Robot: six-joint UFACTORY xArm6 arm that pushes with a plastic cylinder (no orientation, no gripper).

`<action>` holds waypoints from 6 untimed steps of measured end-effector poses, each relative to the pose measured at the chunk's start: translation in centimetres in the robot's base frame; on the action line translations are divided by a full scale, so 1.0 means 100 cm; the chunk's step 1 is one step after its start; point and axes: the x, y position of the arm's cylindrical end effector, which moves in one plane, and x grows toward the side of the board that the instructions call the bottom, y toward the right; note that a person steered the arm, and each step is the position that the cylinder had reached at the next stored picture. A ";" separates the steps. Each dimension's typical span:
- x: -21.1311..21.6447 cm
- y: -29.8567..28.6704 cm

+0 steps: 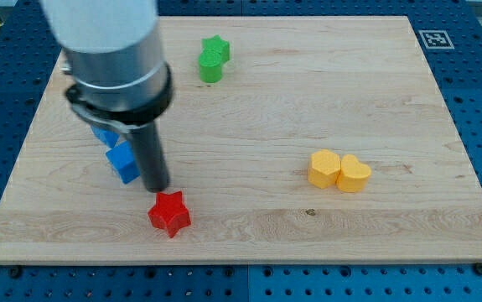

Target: Point at the blue triangle

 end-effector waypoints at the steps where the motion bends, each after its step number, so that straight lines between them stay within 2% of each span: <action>1: -0.029 -0.042; 2: -0.036 -0.044; 3: -0.030 0.015; 4: -0.081 0.031; 5: -0.137 0.013; 6: -0.130 -0.018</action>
